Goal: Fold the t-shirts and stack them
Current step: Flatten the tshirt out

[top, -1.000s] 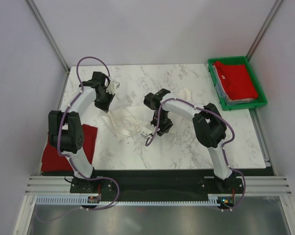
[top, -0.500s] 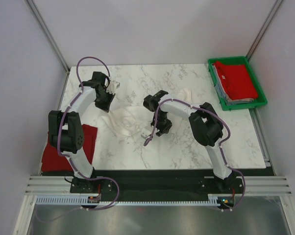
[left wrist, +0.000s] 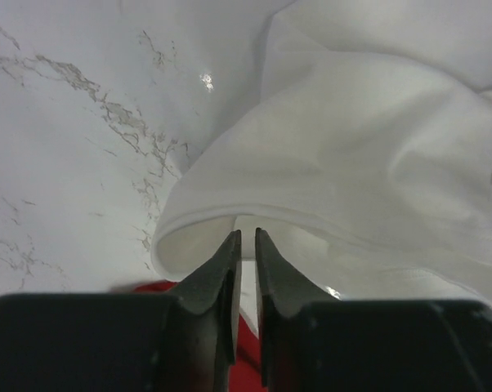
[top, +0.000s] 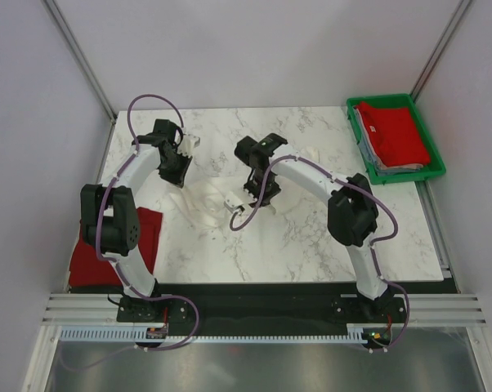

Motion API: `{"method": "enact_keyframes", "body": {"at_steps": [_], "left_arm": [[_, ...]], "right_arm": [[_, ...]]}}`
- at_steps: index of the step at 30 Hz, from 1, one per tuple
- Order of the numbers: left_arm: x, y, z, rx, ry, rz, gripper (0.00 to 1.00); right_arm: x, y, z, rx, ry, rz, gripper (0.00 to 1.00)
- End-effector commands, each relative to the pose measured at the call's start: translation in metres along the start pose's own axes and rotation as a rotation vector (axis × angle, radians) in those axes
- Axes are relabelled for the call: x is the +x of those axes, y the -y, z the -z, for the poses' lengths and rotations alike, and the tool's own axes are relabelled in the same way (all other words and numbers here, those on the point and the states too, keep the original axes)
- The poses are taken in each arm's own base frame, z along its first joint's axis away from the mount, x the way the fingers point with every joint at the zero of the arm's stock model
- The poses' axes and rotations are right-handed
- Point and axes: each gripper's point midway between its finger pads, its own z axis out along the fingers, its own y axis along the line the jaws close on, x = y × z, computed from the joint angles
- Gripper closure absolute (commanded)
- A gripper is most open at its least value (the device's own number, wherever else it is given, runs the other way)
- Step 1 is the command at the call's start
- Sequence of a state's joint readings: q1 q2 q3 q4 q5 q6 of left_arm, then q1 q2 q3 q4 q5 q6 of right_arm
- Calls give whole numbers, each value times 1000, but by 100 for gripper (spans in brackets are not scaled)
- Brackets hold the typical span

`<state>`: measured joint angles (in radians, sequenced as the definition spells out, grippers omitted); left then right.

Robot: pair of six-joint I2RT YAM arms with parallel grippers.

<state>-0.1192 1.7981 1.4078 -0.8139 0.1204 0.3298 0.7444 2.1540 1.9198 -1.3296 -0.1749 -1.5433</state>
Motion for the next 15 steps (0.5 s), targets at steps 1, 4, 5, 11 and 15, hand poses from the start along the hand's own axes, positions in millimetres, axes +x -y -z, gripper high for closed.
{"method": "enact_keyframes", "body": {"at_steps": [1,4,5,11,15], "left_arm": [[-21,-4,17,-7,72,-7,77],[-35,-11,37,-55,126,-40,57],[-40,-13,45,-70,145,-52,52],[-61,19,84,26,221,-206,43],[-55,61,76,129,173,-276,43]], "right_arm": [[-12,-8,70,103,42,-114,100],[-4,20,104,267,94,-244,100],[-2,25,113,307,115,-333,100],[45,57,163,583,203,-611,100],[69,55,172,649,250,-743,100]]}}
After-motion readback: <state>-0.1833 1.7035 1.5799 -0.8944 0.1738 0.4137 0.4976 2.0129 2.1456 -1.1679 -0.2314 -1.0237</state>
